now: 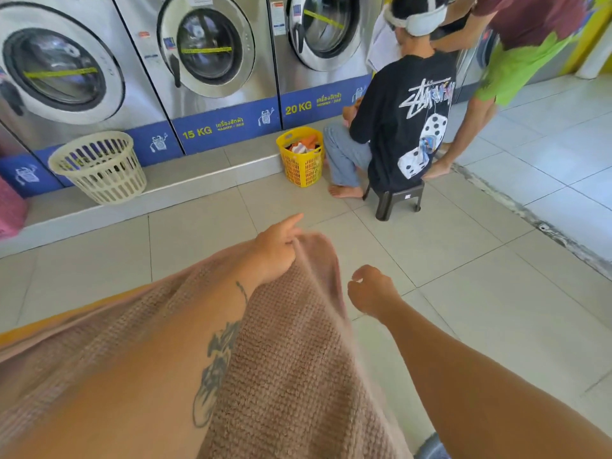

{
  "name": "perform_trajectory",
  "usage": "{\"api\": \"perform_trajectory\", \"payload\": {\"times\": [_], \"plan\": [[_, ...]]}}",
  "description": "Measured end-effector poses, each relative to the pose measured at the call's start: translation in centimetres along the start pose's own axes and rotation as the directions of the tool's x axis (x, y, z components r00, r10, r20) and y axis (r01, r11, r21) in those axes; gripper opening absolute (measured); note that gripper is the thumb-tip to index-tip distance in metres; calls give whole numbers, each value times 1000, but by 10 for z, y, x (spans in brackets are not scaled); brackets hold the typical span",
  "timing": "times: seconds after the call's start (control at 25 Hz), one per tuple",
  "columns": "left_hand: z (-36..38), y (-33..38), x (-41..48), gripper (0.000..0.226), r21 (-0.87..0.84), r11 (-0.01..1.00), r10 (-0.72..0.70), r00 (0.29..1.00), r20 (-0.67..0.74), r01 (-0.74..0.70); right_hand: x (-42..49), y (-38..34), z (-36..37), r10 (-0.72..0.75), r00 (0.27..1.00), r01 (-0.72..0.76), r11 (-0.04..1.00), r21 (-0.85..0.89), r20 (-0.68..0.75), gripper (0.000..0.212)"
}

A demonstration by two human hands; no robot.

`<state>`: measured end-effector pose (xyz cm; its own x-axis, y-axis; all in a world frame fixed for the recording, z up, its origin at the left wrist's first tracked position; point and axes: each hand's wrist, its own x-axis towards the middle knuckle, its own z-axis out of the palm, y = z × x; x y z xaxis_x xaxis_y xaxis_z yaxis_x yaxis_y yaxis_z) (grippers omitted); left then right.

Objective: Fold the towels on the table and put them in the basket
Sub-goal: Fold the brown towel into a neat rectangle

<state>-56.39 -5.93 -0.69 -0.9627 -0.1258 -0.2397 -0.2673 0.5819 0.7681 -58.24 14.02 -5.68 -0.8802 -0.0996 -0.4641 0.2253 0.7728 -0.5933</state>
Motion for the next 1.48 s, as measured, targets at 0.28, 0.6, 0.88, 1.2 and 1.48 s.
{"api": "perform_trajectory", "payload": {"times": [0.28,0.6,0.88,1.2,1.48], "plan": [[4,-33,-53,35,292,953,180,927,-329,-81,-38,-4,14,-165,986,160,981,110,38,34],[25,-89,-176,37,526,847,236,942,-240,-78,-149,6,41,-348,937,328,897,-297,-16,63],[29,-116,-284,41,569,818,263,934,-240,-84,-261,20,60,-422,901,412,761,-501,101,57],[26,-130,-431,22,402,911,37,954,-298,91,-377,33,90,-381,889,457,753,-473,254,58],[-5,-144,-551,19,80,940,-271,867,-418,333,-464,26,121,-414,850,516,781,-352,327,59]]}}
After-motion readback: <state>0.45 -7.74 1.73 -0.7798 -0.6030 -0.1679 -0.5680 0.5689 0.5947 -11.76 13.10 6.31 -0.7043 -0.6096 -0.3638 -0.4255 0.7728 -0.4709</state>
